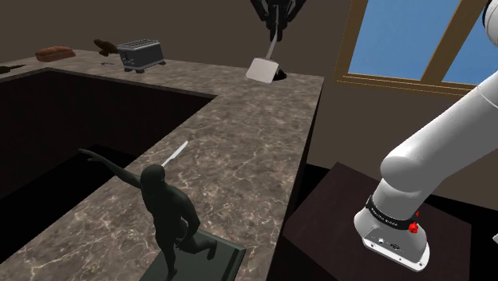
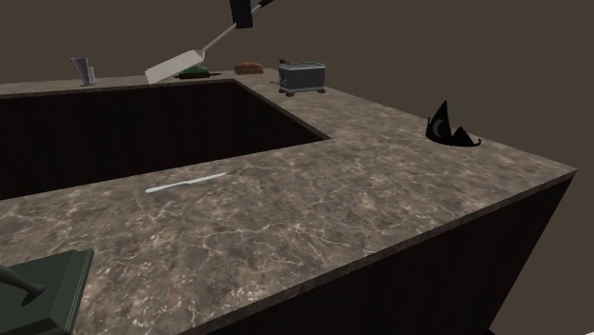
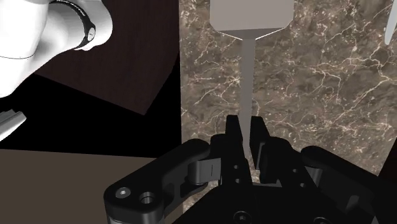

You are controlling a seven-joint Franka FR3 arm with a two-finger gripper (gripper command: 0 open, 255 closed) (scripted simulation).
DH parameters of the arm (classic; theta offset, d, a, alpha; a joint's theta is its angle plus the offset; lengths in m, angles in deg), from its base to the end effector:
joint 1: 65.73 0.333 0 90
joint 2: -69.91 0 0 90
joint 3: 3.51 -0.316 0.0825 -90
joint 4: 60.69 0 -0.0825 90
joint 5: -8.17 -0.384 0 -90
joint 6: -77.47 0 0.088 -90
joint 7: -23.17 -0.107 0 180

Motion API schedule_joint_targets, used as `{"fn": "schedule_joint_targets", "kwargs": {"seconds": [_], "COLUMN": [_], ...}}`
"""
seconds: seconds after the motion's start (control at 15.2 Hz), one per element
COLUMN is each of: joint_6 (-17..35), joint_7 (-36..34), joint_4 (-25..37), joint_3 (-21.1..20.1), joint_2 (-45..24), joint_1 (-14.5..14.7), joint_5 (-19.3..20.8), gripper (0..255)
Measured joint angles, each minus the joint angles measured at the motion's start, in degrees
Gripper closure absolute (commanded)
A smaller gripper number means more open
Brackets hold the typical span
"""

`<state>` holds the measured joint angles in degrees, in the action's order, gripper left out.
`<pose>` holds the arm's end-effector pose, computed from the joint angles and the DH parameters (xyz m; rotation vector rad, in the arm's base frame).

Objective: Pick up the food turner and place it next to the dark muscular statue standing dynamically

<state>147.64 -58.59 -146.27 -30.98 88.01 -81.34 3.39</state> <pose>0.3903 0.1478 0.7603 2.5517 -1.7659 0.0854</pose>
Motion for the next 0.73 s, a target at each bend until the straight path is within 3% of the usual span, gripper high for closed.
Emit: {"fn": "schedule_joint_targets", "kwargs": {"seconds": [0.73], "joint_6": [-2.70], "joint_7": [-11.64], "joint_4": [-3.89], "joint_3": [-6.52], "joint_2": [8.51], "joint_1": [3.99], "joint_5": [-6.81], "gripper": [255]}}
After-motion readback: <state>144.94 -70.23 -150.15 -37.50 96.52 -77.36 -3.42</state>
